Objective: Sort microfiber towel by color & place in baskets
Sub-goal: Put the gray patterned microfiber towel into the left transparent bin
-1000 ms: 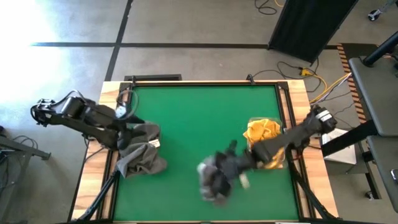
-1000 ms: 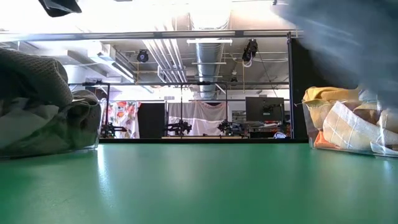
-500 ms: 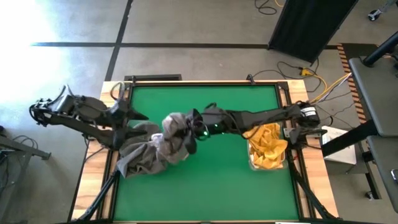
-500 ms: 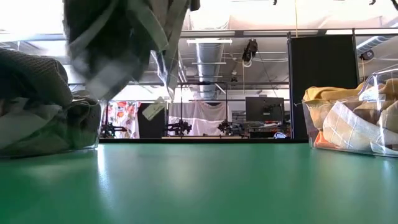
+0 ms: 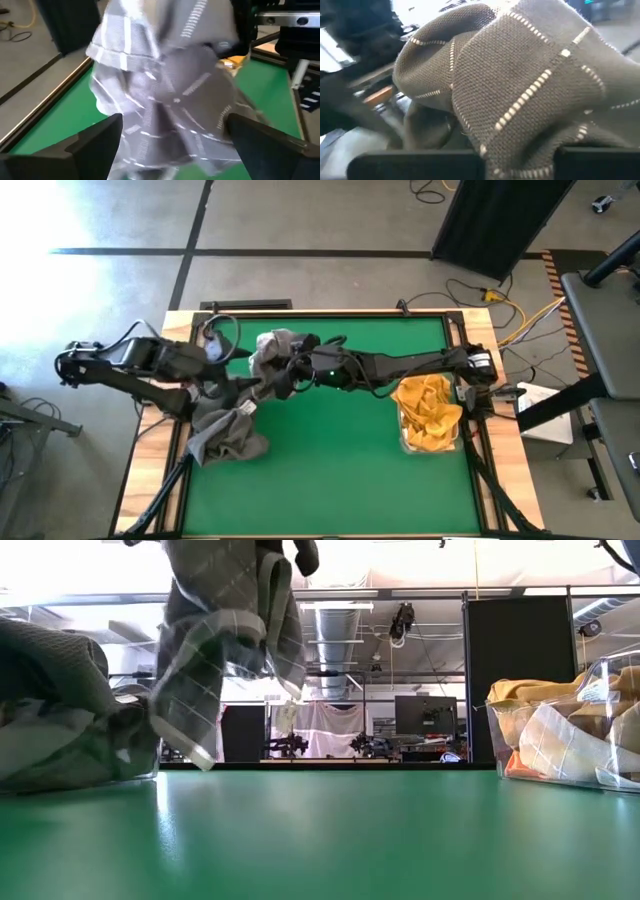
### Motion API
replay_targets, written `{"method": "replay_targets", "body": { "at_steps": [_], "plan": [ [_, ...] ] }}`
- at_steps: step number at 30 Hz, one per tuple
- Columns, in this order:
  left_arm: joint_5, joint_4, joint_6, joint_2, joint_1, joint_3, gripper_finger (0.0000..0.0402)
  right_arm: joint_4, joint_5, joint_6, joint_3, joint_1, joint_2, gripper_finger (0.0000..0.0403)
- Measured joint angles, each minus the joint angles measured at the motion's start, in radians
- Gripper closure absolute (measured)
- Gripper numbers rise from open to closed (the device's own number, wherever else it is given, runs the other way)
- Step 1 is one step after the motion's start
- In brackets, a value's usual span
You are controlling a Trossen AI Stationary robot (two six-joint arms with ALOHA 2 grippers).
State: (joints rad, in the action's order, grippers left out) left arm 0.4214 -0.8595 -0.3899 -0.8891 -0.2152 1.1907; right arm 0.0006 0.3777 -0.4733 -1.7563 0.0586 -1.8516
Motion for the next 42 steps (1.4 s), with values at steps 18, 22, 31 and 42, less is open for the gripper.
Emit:
{"method": "replay_targets", "body": {
  "at_steps": [18, 22, 31, 42],
  "plan": [
    [-0.403, 0.306, 0.224, -0.132, 0.199, -0.014, 0.0050, 0.039, -0.412, 0.036, -0.131, -0.010, -0.027, 0.0378],
    [-0.592, 0.446, 0.231, -0.160, 0.199, -0.015, 0.0058, 0.029, -0.496, 0.091, -0.196, -0.007, -0.024, 0.0378],
    [-0.574, 0.451, 0.174, -0.148, 0.200, 0.001, 0.0180, -0.102, -0.475, 0.221, -0.234, -0.006, 0.033, 0.0365],
    [-0.322, 0.042, 0.188, -0.120, 0.192, 0.236, 0.0382, -0.267, -0.403, 0.224, -0.232, -0.009, 0.044, 0.0250]
  ]
}}
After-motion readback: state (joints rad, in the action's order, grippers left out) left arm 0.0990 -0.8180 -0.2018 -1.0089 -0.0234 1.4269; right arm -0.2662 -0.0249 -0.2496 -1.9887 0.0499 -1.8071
